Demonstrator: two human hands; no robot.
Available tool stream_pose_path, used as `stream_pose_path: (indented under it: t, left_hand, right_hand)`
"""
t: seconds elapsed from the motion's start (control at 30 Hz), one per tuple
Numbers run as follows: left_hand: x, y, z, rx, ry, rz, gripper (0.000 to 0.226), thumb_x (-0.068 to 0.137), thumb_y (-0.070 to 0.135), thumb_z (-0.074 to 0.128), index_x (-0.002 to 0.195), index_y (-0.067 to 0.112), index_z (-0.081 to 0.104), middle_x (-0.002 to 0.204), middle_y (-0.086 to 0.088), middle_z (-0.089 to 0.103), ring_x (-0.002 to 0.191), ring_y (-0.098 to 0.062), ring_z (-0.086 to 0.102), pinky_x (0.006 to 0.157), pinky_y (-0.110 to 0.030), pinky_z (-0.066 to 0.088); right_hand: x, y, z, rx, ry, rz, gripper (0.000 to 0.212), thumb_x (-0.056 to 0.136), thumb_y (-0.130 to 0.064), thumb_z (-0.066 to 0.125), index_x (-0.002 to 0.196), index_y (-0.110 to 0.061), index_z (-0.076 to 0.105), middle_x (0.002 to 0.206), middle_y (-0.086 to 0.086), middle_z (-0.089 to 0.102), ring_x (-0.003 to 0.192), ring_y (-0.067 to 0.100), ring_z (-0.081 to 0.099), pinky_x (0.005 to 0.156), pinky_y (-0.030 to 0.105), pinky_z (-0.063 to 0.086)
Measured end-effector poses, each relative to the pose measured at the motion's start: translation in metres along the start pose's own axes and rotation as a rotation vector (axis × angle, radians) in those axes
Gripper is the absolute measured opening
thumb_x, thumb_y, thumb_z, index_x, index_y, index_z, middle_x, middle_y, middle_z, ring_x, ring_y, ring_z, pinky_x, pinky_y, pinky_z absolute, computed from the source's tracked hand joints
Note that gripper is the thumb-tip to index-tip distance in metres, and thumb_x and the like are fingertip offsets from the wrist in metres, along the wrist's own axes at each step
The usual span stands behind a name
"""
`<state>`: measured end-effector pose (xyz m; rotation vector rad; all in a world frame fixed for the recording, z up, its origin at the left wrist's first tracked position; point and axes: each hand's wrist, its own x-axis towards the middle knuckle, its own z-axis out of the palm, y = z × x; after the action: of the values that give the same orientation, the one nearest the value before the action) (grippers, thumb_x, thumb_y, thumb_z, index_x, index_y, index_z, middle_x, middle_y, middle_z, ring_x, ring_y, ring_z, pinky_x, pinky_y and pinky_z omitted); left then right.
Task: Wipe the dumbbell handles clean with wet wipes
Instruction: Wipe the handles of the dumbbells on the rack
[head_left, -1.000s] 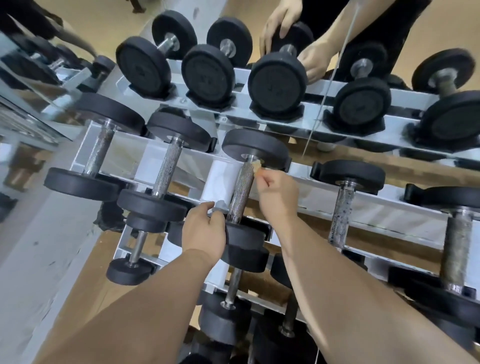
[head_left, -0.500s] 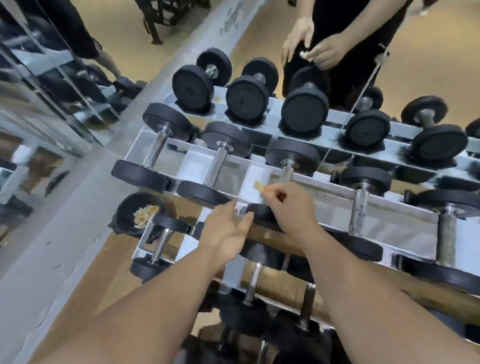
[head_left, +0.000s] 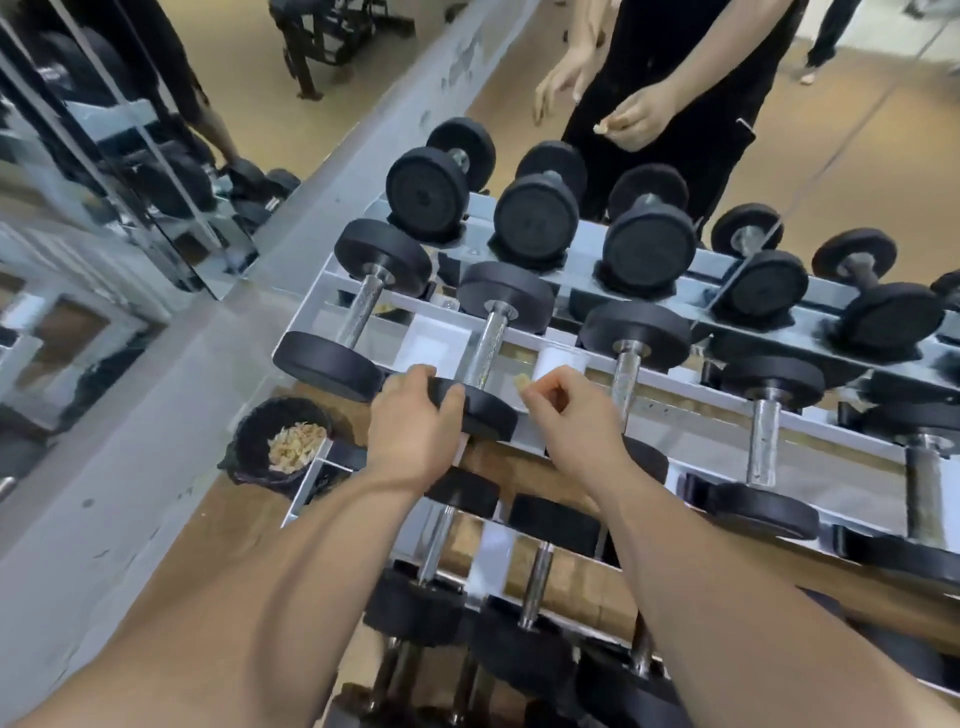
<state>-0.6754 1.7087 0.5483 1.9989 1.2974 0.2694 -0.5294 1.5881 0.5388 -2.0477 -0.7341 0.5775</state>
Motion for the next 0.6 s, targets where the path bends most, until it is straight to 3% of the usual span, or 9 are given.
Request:
stream_pose_path:
  t: [0.17, 0.27, 0.33, 0.43, 0.53, 0.6]
  left_hand:
    - [0.056, 0.011, 0.032, 0.003, 0.056, -0.193, 0.047, 0.102, 0.044, 0.042, 0.140, 0.018, 0.050, 0.144, -0.013, 0.047, 0.130, -0.036, 0.039, 0.107, -0.044, 0.033]
    - [0.080, 0.005, 0.055, 0.018, 0.022, -0.308, 0.046, 0.102, 0.048, 0.040, 0.138, 0.022, 0.052, 0.141, -0.012, 0.048, 0.127, -0.036, 0.044, 0.106, -0.045, 0.036]
    - [0.081, 0.000, 0.065, 0.010, 0.096, -0.294, 0.039, 0.102, 0.046, 0.044, 0.130, 0.023, 0.057, 0.137, -0.009, 0.052, 0.123, -0.033, 0.048, 0.104, -0.044, 0.039]
    - [0.080, -0.005, 0.069, 0.025, 0.150, -0.264, 0.035, 0.101, 0.040, 0.045, 0.128, 0.023, 0.059, 0.136, -0.005, 0.054, 0.124, -0.030, 0.048, 0.105, -0.044, 0.040]
    - [0.084, -0.007, 0.067, 0.013, 0.130, -0.249, 0.045, 0.095, 0.043, 0.040, 0.128, 0.021, 0.060, 0.135, -0.004, 0.056, 0.124, -0.029, 0.048, 0.105, -0.044, 0.040]
    - [0.083, -0.007, 0.066, -0.018, 0.139, -0.237, 0.055, 0.087, 0.047, 0.034, 0.126, 0.020, 0.061, 0.132, -0.005, 0.058, 0.122, -0.029, 0.049, 0.103, -0.043, 0.040]
  right_hand:
    - [0.056, 0.013, 0.000, -0.084, -0.072, -0.053, 0.013, 0.093, -0.042, 0.066, 0.102, -0.034, 0.073, 0.091, -0.016, 0.065, 0.074, -0.004, 0.056, 0.065, 0.019, 0.042]
    - [0.093, 0.023, 0.013, -0.046, -0.082, -0.018, 0.015, 0.091, -0.035, 0.070, 0.104, -0.031, 0.076, 0.099, -0.017, 0.070, 0.084, -0.004, 0.061, 0.078, 0.025, 0.052]
    - [0.113, 0.023, 0.023, -0.030, -0.095, -0.014, 0.016, 0.090, -0.030, 0.073, 0.105, -0.026, 0.078, 0.096, -0.017, 0.070, 0.087, 0.002, 0.064, 0.084, 0.026, 0.053]
    - [0.134, 0.021, 0.036, -0.048, -0.146, -0.061, 0.017, 0.093, -0.029, 0.070, 0.108, -0.026, 0.076, 0.092, -0.021, 0.062, 0.083, -0.003, 0.061, 0.078, 0.015, 0.047]
    - [0.146, 0.023, 0.049, -0.075, -0.170, -0.140, 0.016, 0.095, -0.026, 0.065, 0.107, -0.028, 0.076, 0.095, -0.019, 0.060, 0.088, 0.000, 0.061, 0.080, 0.013, 0.045]
    - [0.149, 0.023, 0.056, -0.135, -0.200, -0.187, 0.016, 0.094, -0.024, 0.064, 0.106, -0.024, 0.077, 0.087, -0.020, 0.056, 0.083, -0.004, 0.057, 0.075, 0.004, 0.038]
